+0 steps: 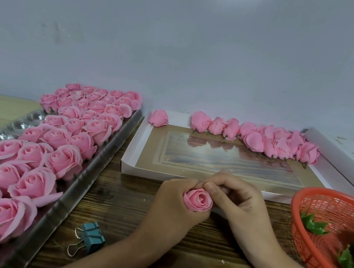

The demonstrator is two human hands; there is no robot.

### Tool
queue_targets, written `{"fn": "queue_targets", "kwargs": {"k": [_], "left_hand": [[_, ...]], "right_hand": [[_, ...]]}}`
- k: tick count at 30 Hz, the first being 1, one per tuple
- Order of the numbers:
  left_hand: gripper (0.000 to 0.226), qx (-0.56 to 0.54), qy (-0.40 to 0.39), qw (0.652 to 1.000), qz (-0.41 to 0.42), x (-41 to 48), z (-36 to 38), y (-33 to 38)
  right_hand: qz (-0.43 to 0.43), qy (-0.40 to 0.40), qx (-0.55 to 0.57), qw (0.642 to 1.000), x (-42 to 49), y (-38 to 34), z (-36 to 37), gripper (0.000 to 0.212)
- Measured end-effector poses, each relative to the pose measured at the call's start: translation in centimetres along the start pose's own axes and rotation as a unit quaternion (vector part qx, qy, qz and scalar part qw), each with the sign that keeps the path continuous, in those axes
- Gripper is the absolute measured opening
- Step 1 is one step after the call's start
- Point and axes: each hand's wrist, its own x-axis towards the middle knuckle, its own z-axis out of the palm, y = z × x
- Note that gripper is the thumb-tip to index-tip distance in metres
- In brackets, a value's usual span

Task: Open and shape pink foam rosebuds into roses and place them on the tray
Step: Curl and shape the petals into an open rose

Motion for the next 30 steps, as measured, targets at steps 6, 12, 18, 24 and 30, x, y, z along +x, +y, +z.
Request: {"fn": "queue_targets", "kwargs": {"k": [6,12,18,24,30], "left_hand": [[0.013,-0.001,-0.002,1.0,-0.003,-0.06,-0.23,0.14],[0.015,0.003,0.0,1.0,0.002,-0.06,-0.3,0.28],[0.011,0.003,-0.009,1.0,0.013,-0.12,-0.27,0.5],[0.007,0.002,-0.015,1.0,0.009,-0.03,-0.26,0.51],[0.011,-0.013,-0.035,0.999,0.001,-0.06,-0.29,0.59]], "right_hand": [[-0.005,0.001,0.005,1.0,-0.03,0.06,-0.07,0.023],[-0.011,-0.006,0.005,1.0,0.13,0.04,-0.03,0.021],[-0.02,0.003,-0.024,1.0,0.13,-0.12,0.03,0.023],[-0.007,-0.006,-0.095,0.995,-0.14,-0.13,0.1,0.009],[-0.039,-0.016,-0.136,0.99,-0.2,-0.47,-0.12,0.012]]}}
